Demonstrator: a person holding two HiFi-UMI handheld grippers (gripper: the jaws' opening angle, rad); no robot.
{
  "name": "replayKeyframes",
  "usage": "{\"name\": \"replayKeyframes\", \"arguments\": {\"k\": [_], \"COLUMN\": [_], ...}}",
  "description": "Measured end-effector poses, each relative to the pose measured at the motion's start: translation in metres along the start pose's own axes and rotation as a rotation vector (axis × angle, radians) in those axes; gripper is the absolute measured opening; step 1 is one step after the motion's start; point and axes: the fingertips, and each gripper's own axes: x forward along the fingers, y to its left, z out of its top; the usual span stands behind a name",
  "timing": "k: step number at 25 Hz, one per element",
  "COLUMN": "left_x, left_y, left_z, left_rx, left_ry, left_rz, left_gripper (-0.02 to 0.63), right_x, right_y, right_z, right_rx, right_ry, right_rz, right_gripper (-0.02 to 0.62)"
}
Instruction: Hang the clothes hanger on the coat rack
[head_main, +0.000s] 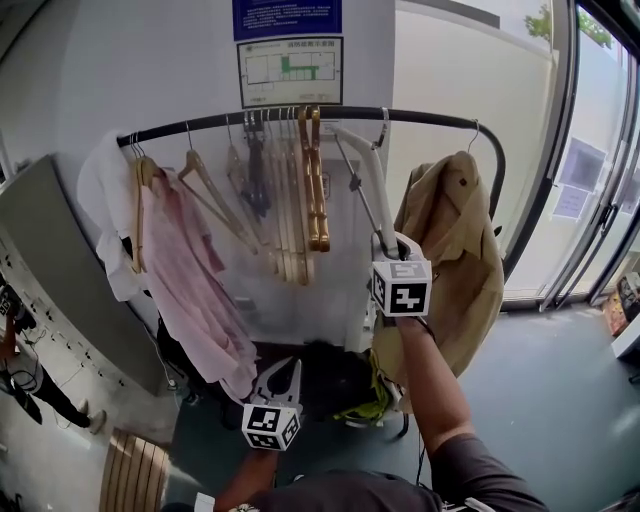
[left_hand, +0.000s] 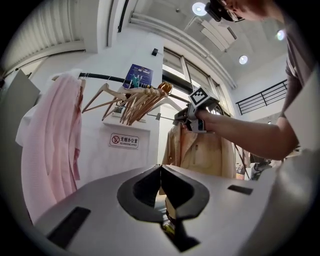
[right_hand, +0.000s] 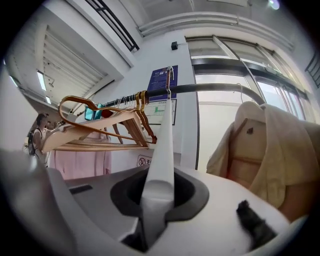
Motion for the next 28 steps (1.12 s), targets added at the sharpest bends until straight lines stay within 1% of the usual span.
{"name": "replayKeyframes", "arguments": {"k": [2,5,8,13,18,24,28], "left_x": [-0.003,-0.007,-0.012,-0.018,-0.017,-0.016,-0.017], "left_y": [0.003,0.006,0.008,0.017,0.019,0.014,0.012], "left_z": [-0.001,-0.005,-0.006,-0.008,-0.005,-0.008,-0.008], "left_rx": [-0.009,-0.033,-0.052,-0.044,-0.034,-0.028,-0.026], "left_ry": [0.002,0.006,0.008,0.013,0.011,0.016,0.017], "left_rz": [0.002,0.007,0.014,0.033,0.034,0.022,0.019], "left_gripper": [0.009,0.009,0.009,0.009,0.009,0.009,0.009], "right_x": [0.01,0.022,0.03,0.03,0.032,0.029,0.023], "right_y": [-0.004,-0.007,-0.009,-0.009,-0.007,-0.01,-0.008], "right_z": [0.01,0.014,0.007,-0.002,-0.009,-0.01,-0.007], "right_rx": [-0.001,0.026,0.044,0.049,0.045,0.028,0.02], "right_ry": [0.017,0.056,0.092,0.123,0.125,0.124,0.115], "right_rz": [-0.005,0.004,0.016,0.001,0.0,-0.025,-0.019], "right_gripper": [0.057,0.057,0.057,0.057,0.057,0.057,0.058]}}
